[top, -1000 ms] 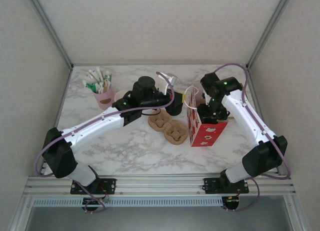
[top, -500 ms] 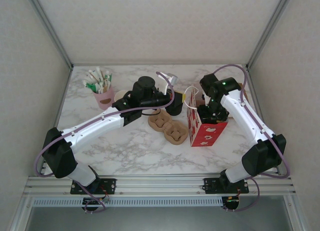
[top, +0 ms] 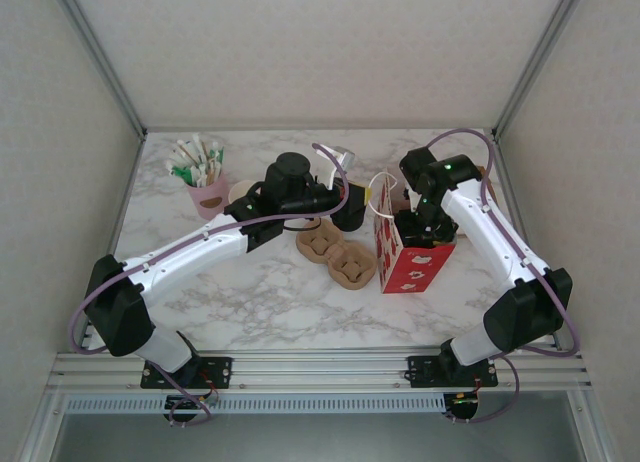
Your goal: Pack the takeout coffee
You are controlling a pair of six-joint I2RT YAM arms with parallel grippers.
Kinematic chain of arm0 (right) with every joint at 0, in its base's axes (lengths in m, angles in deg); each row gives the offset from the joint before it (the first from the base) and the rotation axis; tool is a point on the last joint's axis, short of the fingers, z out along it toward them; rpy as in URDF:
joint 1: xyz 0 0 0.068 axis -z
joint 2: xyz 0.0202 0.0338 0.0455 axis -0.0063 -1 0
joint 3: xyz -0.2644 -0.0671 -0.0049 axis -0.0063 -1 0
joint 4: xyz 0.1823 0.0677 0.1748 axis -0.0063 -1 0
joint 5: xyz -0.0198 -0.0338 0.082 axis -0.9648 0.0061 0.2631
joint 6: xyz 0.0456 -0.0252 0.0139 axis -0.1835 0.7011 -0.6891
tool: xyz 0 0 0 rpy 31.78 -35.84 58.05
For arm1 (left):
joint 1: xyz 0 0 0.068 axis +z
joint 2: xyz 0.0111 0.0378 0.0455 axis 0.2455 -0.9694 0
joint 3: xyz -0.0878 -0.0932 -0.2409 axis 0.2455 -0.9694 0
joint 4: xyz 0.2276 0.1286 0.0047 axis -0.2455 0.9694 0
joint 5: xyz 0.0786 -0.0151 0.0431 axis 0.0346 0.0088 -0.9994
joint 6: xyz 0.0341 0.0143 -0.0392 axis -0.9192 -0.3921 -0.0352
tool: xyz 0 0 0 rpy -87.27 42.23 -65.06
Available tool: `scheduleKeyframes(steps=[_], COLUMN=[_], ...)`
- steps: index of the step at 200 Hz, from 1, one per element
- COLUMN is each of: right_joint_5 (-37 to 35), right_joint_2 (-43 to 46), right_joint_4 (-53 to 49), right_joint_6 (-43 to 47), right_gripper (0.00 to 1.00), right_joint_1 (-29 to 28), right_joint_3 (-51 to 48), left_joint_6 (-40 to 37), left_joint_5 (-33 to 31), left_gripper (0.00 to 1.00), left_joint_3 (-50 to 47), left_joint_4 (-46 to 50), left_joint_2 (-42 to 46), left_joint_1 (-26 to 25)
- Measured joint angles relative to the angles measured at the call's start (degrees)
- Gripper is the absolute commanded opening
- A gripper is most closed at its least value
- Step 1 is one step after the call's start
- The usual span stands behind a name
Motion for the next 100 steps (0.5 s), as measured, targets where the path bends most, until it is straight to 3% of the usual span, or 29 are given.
scheduleKeyframes(steps=[100], right_joint_5=[0.22], right_joint_2=[-0.39], right_joint_4=[-0.07], right_joint_6=[0.0], right_gripper=[0.68], right_joint_1=[0.0], right_joint_3=[0.0], left_joint_6=[0.0], left_joint_5=[0.0], left_gripper=[0.0], left_joint_3=[0.0], left_joint_4=[0.0], left_joint_2=[0.0], left_joint_1=[0.0])
